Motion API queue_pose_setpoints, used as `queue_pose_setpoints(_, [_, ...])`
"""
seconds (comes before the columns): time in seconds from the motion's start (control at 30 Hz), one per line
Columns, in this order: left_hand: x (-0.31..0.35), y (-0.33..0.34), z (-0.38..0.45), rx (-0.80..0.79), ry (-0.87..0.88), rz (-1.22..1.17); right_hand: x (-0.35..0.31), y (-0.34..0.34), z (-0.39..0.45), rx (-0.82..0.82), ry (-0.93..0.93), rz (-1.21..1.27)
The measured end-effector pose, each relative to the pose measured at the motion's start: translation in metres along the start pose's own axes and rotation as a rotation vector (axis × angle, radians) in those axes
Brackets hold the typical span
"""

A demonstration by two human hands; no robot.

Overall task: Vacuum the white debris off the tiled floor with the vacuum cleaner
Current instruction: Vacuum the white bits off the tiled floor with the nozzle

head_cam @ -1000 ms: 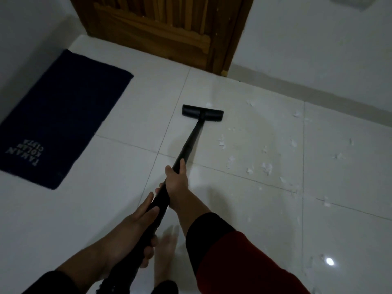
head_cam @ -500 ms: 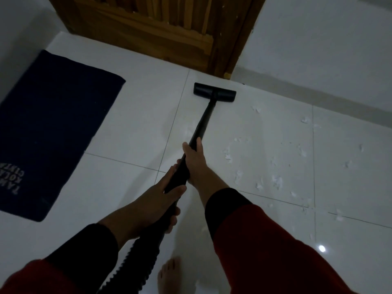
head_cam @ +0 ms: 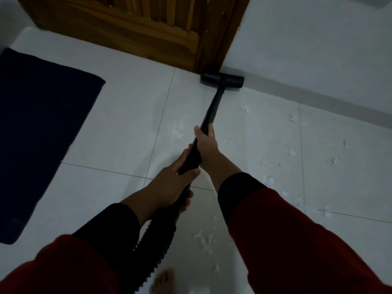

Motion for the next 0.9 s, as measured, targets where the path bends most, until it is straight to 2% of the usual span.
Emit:
queue_pose_setpoints(0.37, [0.003,0.039,-0.007,-0.094,-0.026,0.005,-0.003,-0.049,-0.014,0.084,0.026,-0.049])
queue_pose_setpoints(0.9, [-0.007,0.071,-0.052,-0.088,-0.043,0.058,0.018,-0.082,-0.058,0.095,0.089,0.026])
Point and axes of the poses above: each hand's wrist, its own z-axis towards the middle knuckle, its own y-axis out of the palm, x = y × z, the point moved 9 cm from there along z, towards the middle knuckle, and after that the axes turned 6 degrees about z, right-handed, at the moved point
